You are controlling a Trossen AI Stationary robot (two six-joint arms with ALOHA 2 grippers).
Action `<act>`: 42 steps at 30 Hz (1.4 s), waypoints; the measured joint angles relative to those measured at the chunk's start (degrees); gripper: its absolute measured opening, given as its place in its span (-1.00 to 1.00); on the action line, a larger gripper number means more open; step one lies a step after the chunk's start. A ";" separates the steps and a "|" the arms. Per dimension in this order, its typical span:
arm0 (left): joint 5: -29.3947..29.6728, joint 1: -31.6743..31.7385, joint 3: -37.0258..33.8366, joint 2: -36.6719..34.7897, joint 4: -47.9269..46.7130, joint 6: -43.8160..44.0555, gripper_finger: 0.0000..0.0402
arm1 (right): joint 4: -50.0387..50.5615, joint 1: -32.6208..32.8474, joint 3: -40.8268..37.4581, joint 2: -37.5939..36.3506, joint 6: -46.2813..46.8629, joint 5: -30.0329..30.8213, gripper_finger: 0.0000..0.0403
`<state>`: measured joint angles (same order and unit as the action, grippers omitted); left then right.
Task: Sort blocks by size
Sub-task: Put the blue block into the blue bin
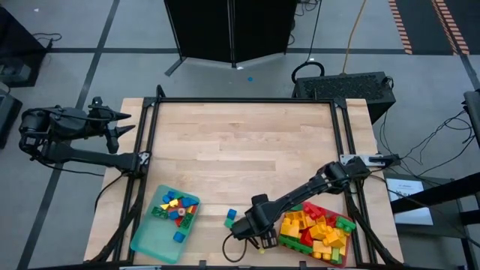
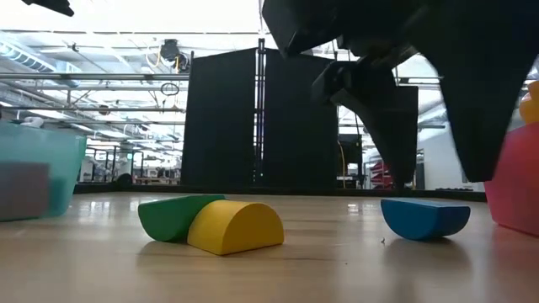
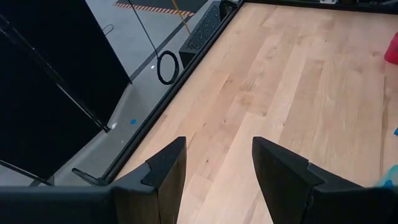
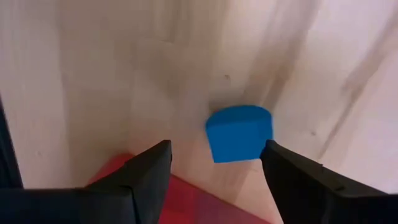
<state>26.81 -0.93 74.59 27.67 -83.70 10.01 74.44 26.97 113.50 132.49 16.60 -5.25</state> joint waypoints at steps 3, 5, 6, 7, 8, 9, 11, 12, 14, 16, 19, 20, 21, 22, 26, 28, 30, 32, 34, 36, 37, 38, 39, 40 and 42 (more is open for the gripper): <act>0.00 0.00 0.00 -0.01 0.00 0.01 -0.07 | -0.44 0.32 -0.16 0.00 -2.24 -0.68 0.19; 0.00 -0.01 0.00 0.00 0.00 0.01 -0.07 | -0.45 0.34 -0.16 0.00 -3.50 -0.12 0.19; 0.00 -0.02 0.00 0.01 0.00 0.01 -0.07 | -0.35 0.38 -0.16 0.00 -3.88 1.03 0.19; 0.00 -0.01 0.00 -0.01 0.00 0.01 -0.07 | -0.18 0.35 -0.17 0.00 -4.18 2.13 0.19; 0.00 -0.01 0.00 0.00 0.00 0.02 -0.07 | -0.15 0.29 -0.25 0.00 -4.40 2.86 0.19; 0.00 -0.01 0.00 0.00 0.00 0.01 -0.07 | -0.55 0.09 -0.61 -0.04 -4.46 3.48 0.19; 0.00 -0.02 0.00 0.01 0.00 0.01 -0.07 | -1.62 -0.30 -2.10 -0.09 -4.37 3.63 0.19; 0.00 0.00 0.00 0.00 0.00 0.01 -0.07 | -2.00 -0.36 -3.04 -0.07 -4.35 3.50 0.19; 0.02 0.00 0.00 -0.01 0.00 -0.03 -0.07 | -2.76 -0.39 -4.87 -0.04 -4.35 2.37 0.19; 0.01 0.00 0.00 -0.01 0.00 0.01 -0.07 | -5.01 -0.40 -6.87 -0.07 -4.31 0.44 0.19; 0.02 -0.01 0.00 -0.01 0.00 0.01 -0.07 | -7.63 -0.20 -9.23 -0.32 -4.29 0.27 0.19; 0.05 0.00 0.00 -0.01 0.00 0.01 -0.07 | -8.33 -0.22 -9.73 -0.39 -4.30 0.27 0.19; 0.11 0.00 0.00 -0.01 0.00 0.03 -0.07 | -9.10 -0.23 -10.21 -0.47 -4.27 0.27 0.19; 0.23 0.00 0.00 0.01 0.00 0.01 -0.07 | -9.72 -0.23 -10.68 -0.53 -4.17 0.31 0.19; 0.33 -0.01 0.00 -0.01 -0.01 0.03 -0.07 | -10.97 -0.49 -10.87 -0.50 -4.00 0.37 0.19; 0.44 0.00 0.00 -0.01 -0.02 0.03 -0.07 | -11.46 -0.74 -10.91 -0.47 -3.83 0.24 0.19; 0.50 -0.01 0.00 -0.01 0.00 0.03 -0.07 | -11.71 -0.89 -10.91 -0.43 -3.88 0.24 0.19; 0.66 0.00 0.00 0.01 0.00 0.03 -0.07 | -11.88 -1.11 -10.91 -0.39 -3.91 0.13 0.19; 0.70 0.00 0.00 -0.01 0.00 0.05 -0.07 | -12.31 -1.32 -10.91 -0.35 -4.00 0.00 0.19; 0.70 -0.01 0.00 -0.01 -0.01 0.04 -0.07 | -12.42 -1.42 -10.82 -0.33 -4.09 -0.02 0.19; 0.70 -0.01 0.00 0.00 0.00 0.03 -0.07 | -12.40 -1.45 -10.50 -0.27 -4.51 0.01 0.19; 0.70 0.00 0.00 0.00 -0.01 0.03 -0.07 | -12.52 -1.45 -10.13 -0.21 -5.16 0.11 0.19; 0.70 0.00 0.00 -0.01 0.00 0.03 -0.07 | -12.95 -1.47 -9.90 -0.17 -5.72 0.22 0.19; 0.70 -0.02 0.00 0.01 -0.02 0.03 -0.07 | -13.57 -1.50 -9.78 -0.15 -6.08 0.30 0.18; 0.70 0.00 0.00 0.00 0.00 0.03 -0.07 | -14.77 -1.71 -9.31 -0.09 -6.36 0.41 0.13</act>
<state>27.51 -0.93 74.59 27.67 -83.70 10.04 59.67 25.25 104.19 132.40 10.24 -4.84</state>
